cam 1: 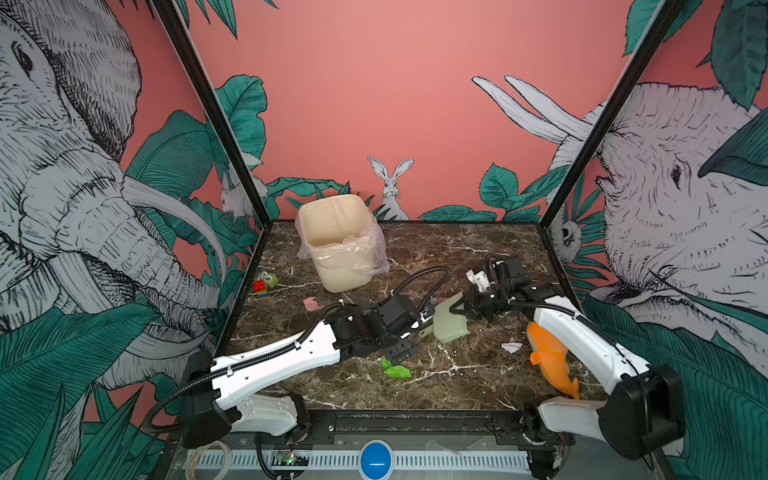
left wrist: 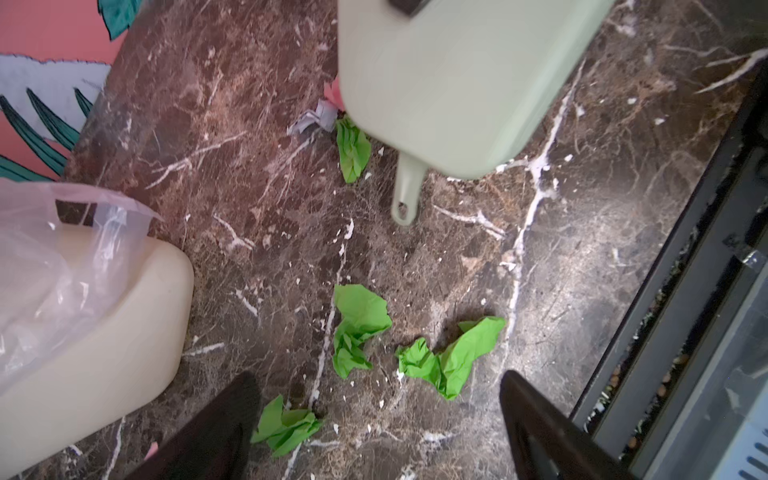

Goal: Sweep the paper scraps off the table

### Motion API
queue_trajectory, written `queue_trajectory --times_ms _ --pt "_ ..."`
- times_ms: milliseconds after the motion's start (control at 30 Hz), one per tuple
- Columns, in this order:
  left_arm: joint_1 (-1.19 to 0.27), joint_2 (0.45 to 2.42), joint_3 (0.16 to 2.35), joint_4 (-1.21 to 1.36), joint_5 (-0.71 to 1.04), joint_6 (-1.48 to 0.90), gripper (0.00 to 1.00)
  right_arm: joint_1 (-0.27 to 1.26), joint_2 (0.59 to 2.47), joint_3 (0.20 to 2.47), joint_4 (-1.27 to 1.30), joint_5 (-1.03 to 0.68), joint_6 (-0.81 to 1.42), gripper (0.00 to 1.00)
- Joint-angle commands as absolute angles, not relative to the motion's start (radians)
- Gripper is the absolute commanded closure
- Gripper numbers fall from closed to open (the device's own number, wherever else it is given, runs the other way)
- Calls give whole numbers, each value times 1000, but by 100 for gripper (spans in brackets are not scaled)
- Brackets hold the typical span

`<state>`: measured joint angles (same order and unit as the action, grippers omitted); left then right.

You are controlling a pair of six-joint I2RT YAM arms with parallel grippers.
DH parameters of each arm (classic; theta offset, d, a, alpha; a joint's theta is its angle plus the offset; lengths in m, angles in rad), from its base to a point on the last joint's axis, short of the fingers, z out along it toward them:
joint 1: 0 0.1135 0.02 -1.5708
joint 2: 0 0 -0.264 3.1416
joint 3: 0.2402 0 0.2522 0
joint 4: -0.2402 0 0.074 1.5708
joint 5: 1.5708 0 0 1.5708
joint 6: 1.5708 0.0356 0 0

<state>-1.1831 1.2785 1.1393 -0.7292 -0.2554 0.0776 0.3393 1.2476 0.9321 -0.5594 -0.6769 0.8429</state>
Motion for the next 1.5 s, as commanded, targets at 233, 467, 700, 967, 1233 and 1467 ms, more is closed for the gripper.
queue_trajectory --times_ms 233,467,700,967,1233,1467 --pt "-1256 1337 1126 -440 -320 191 0 349 1137 842 -313 -521 1371 100" --pt "-1261 1431 1144 -298 -389 249 0 384 1152 849 -234 -581 1422 100" --pt "-1259 1451 1128 -167 -546 337 1 399 1151 831 -197 -625 1431 100" --pt "-1256 1445 1093 -143 -518 398 19 408 1153 821 -157 -652 1448 100" --pt "-1253 1445 1085 -132 -505 423 41 410 1156 811 -123 -672 1467 100" --pt "-1252 1448 1089 -114 -500 447 54 411 1155 803 -103 -677 1483 100"
